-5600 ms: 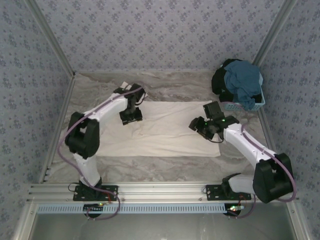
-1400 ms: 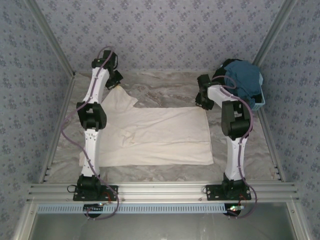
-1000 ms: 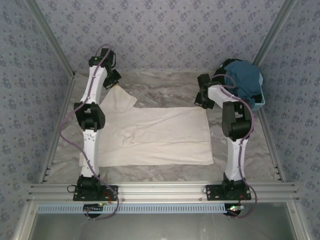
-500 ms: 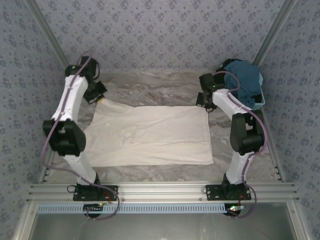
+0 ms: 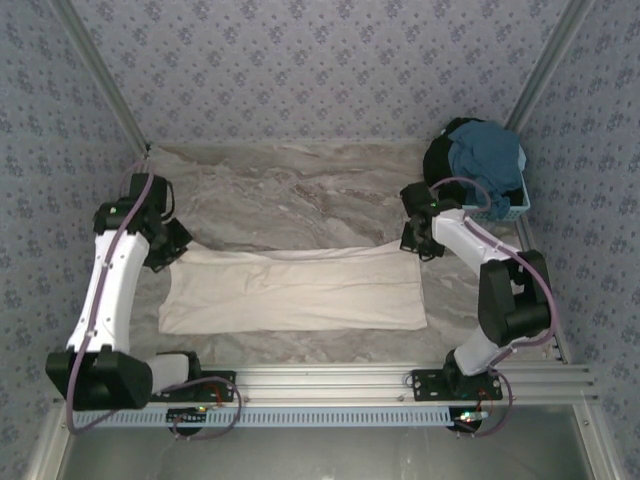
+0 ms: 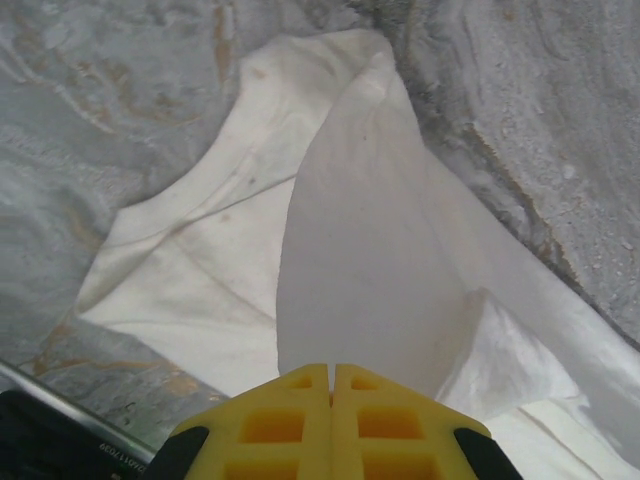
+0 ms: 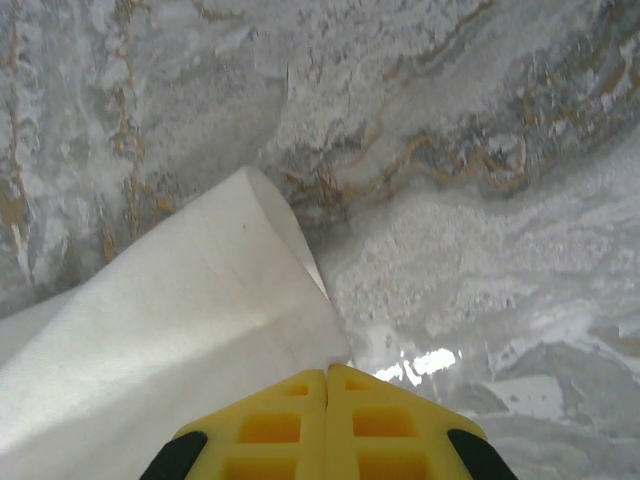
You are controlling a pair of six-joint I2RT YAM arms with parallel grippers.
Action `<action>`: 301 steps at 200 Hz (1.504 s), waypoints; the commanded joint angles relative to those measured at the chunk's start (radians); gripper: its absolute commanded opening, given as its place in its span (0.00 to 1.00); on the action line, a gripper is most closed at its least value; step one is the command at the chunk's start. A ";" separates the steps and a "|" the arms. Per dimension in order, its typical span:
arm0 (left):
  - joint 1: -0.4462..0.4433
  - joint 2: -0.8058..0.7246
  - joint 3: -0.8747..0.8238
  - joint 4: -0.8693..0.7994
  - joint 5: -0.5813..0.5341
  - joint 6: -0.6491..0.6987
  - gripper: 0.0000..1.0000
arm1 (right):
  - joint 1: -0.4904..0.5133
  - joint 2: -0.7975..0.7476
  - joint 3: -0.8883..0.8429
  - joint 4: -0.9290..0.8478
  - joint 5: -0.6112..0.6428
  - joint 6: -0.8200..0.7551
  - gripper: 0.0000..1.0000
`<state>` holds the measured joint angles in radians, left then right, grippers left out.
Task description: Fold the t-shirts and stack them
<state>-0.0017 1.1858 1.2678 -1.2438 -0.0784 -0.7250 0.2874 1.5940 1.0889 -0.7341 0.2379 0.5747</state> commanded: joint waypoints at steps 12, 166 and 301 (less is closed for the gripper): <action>0.009 -0.108 -0.096 -0.065 -0.092 -0.034 0.00 | 0.042 -0.050 -0.044 -0.082 0.053 0.083 0.00; 0.005 -0.193 -0.367 0.000 -0.187 -0.064 0.00 | 0.127 -0.112 -0.130 -0.197 0.100 0.205 0.00; -0.010 -0.154 -0.471 0.075 -0.173 -0.180 0.00 | 0.153 -0.107 -0.191 -0.210 0.063 0.273 0.07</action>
<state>-0.0029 1.0241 0.8093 -1.1744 -0.2321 -0.8742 0.4332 1.4914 0.9119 -0.8989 0.2985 0.8089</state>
